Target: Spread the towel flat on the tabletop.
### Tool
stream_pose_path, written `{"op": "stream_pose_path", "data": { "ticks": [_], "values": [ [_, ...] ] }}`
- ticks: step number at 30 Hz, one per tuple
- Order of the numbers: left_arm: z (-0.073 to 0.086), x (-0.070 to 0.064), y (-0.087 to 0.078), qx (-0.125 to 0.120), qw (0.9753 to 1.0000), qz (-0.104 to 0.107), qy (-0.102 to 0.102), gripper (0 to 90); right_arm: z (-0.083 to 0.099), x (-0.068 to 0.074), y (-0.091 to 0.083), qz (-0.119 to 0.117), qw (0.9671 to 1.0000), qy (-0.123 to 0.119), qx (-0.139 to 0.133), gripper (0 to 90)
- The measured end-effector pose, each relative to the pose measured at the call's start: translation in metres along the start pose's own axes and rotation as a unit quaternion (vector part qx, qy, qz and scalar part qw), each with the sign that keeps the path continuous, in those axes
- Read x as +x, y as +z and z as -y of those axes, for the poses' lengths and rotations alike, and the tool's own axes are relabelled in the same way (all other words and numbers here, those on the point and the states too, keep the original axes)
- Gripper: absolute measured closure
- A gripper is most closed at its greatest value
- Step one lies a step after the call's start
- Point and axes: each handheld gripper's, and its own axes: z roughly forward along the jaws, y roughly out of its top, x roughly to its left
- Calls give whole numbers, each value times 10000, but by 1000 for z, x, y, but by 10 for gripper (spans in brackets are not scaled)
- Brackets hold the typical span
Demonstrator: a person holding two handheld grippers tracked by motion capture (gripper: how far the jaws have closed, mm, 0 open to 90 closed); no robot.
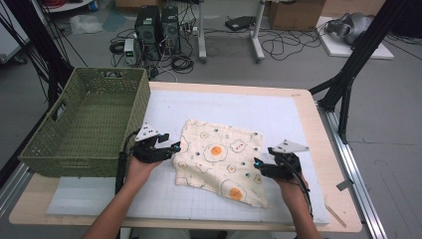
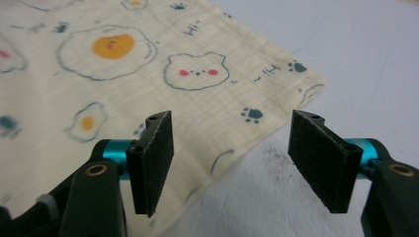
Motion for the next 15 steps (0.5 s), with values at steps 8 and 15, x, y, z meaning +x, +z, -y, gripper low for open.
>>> {"op": "stream_pose_path", "data": {
  "ticks": [8, 15],
  "values": [
    [-1, 5, 3, 65, 9999, -79, -61, 401, -12, -11, 52, 52, 9993, 202, 326, 472],
    [0, 7, 9, 149, 9997, -109, -181, 401, -15, -28, 48, 644, 9967, -21, 501, 855]
  ]
}}
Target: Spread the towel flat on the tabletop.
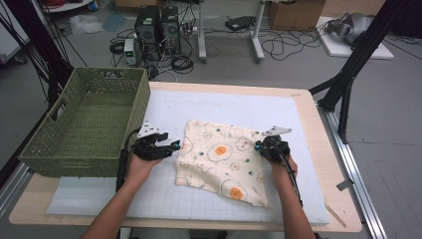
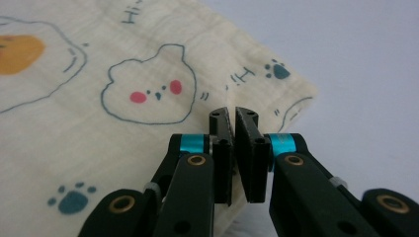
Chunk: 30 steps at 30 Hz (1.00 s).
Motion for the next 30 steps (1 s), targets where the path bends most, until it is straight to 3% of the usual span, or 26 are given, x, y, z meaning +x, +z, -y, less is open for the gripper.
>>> {"op": "stream_pose_path", "data": {
  "ticks": [3, 5, 8, 10, 17, 19, 23, 24, 26, 27, 28, 30],
  "values": [
    [-4, -1, 5, 108, 9999, -6, 30, 395, 2, -3, -3, 395, 9991, 104, -90, 797],
    [-9, -4, 9, 160, 9999, 7, 62, 393, 1, -2, -8, 320, 9990, 175, -265, 702],
    [-14, -7, 20, 170, 9998, 2, 130, 392, 1, 1, -20, 215, 9982, 172, -525, 641],
    [-16, -6, 31, 358, 9992, -47, 146, 388, 3, 2, -28, 144, 9976, 154, -655, 611],
    [-29, -11, 65, 649, 9976, -132, 220, 385, 19, 8, -58, -116, 9963, 13, -853, 499],
    [-28, -11, 75, 917, 9952, -173, 295, 381, 24, 9, -64, -229, 9954, 42, -931, 450],
    [-26, -13, 87, 1076, 9935, -179, 335, 389, 30, 10, -68, -322, 9946, 37, -985, 398],
    [-25, -15, 89, 1098, 9930, -197, 395, 420, 31, 11, -68, -316, 9947, 42, -979, 398],
    [-24, -19, 90, 1098, 9910, -289, 710, 469, 31, 11, -67, -340, 9946, 27, -983, 398],
    [-24, -20, 89, 1068, 9913, -148, 757, 529, 31, 11, -67, -344, 9947, 10, -972, 398],
    [-24, -20, 89, 1068, 9906, -98, 843, 690, 31, 11, -66, -349, 9947, 2, -967, 398],
    [-26, -19, 90, 1107, 9899, -125, 876, 858, 31, 12, -64, -370, 9950, -21, -932, 396]
  ]
}}
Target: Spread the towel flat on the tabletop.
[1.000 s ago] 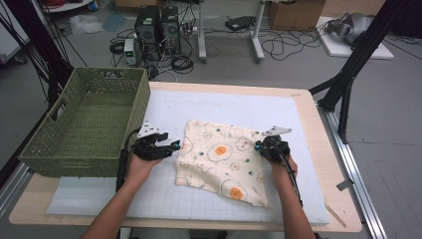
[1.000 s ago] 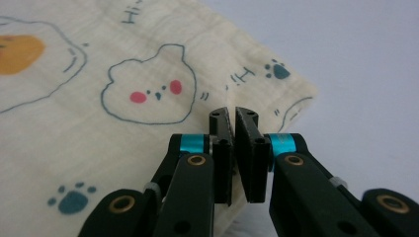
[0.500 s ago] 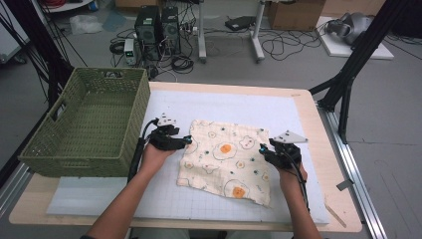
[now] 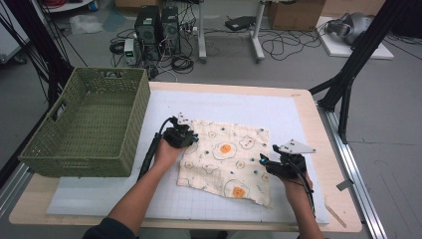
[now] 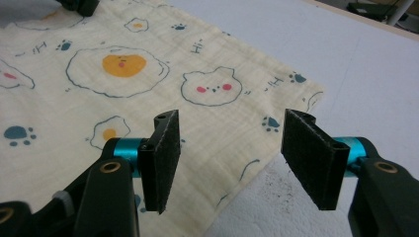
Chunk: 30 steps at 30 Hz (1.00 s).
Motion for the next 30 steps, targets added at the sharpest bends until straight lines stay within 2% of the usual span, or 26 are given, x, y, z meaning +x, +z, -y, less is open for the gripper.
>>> {"op": "stream_pose_path", "data": {
  "ticks": [1, 2, 3, 5, 6, 8, 10, 12, 13, 15, 17, 18, 19, 20, 21, 22, 24, 25, 27, 28, 29, 30],
  "values": [
    [-1, 3, 0, 20, 9999, -156, -51, 861, 1, 0, 1, -6, 10000, 0, 0, 397],
    [-1, 8, -1, -27, 9990, -424, -115, 864, 1, 0, 2, -9, 10000, -7, 20, 396],
    [0, 15, -2, -71, 9978, -608, -266, 865, 2, 1, 3, 8, 10000, -12, 48, 397],
    [4, 27, -5, -126, 9951, -793, -578, 865, 4, 2, 5, 51, 10000, -1, 66, 396],
    [5, 31, -6, -169, 9948, -752, -669, 865, 5, 3, 7, 74, 9999, 56, 94, 390],
    [6, 31, -9, -192, 9958, -686, -573, 852, 5, 4, 13, 155, 9997, 112, 148, 375],
    [4, 31, -11, -369, 9950, -655, -650, 812, 4, 5, 20, 227, 9993, 249, 188, 357],
    [4, 31, -13, -470, 9942, -610, -748, 712, 2, 6, 28, 88, 9988, 412, 236, 362],
    [4, 31, -14, -434, 9946, -617, -716, 704, 1, 7, 33, 35, 9987, 417, 290, 380],
    [4, 31, -15, -394, 9943, -580, -799, 639, -2, 9, 43, -109, 9980, 406, 466, 426],
    [5, 32, -18, -374, 9940, -549, -869, 597, -3, 10, 53, -115, 9968, 365, 703, 519],
    [6, 33, -20, -393, 9939, -525, -882, 584, -4, 9, 55, -195, 9968, 421, 646, 611],
    [7, 33, -22, -392, 9938, -491, -914, 574, -6, 8, 56, -259, 9966, 433, 653, 752],
    [9, 33, -23, -382, 9938, -472, -935, 563, -8, 7, 57, -236, 9969, 312, 684, 846],
    [10, 33, -25, -397, 9936, -473, -945, 552, -9, 8, 57, -4, 9974, 106, 713, 855],
    [13, 32, -26, -413, 9934, -464, -968, 545, -10, 6, 58, 161, 9972, 23, 727, 855],
    [16, 30, -30, -394, 9934, -343, -1018, 529, -10, 1, 60, 626, 9953, 8, 735, 847],
    [18, 27, -32, -422, 9938, -278, -986, 525, -9, -1, 60, 809, 9940, 49, 730, 814],
    [22, 21, -36, -451, 9946, -173, -917, 525, -7, -6, 59, 892, 9933, 266, 690, 685],
    [23, 19, -37, -368, 9952, -24, -906, 525, -7, -7, 58, 848, 9936, 372, 652, 634],
    [24, 17, -37, -245, 9960, 102, -854, 518, -7, -7, 55, 785, 9941, 419, 618, 604],
    [24, 13, -38, -222, 9966, 173, -780, 512, -7, -8, 52, 768, 9947, 399, 557, 574]
  ]
}}
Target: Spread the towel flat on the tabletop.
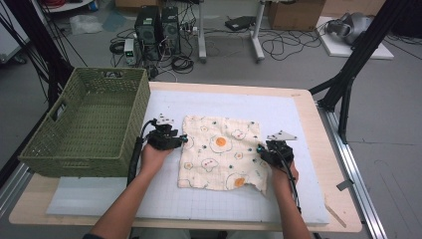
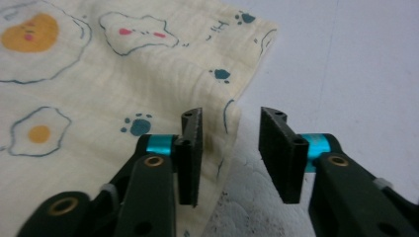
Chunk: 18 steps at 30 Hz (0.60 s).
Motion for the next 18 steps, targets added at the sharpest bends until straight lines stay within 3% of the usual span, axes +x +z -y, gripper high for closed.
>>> {"op": "stream_pose_path", "data": {
  "ticks": [3, 7, 15, 18],
  "values": [
    [4, -10, -6, -96, 9998, 76, 158, 522, 0, 0, -13, -136, 9997, 91, -204, 516],
    [14, -20, -16, -4, 9992, 168, 368, 530, 4, 4, -32, -308, 9988, -198, -311, 509],
    [35, -32, -36, 44, 9980, 417, 481, 529, 28, 16, -59, -534, 9969, -516, -277, 498],
    [42, -35, -37, 46, 9978, 464, 476, 531, 34, 18, -61, -634, 9967, -453, -220, 486]
  ]
}}
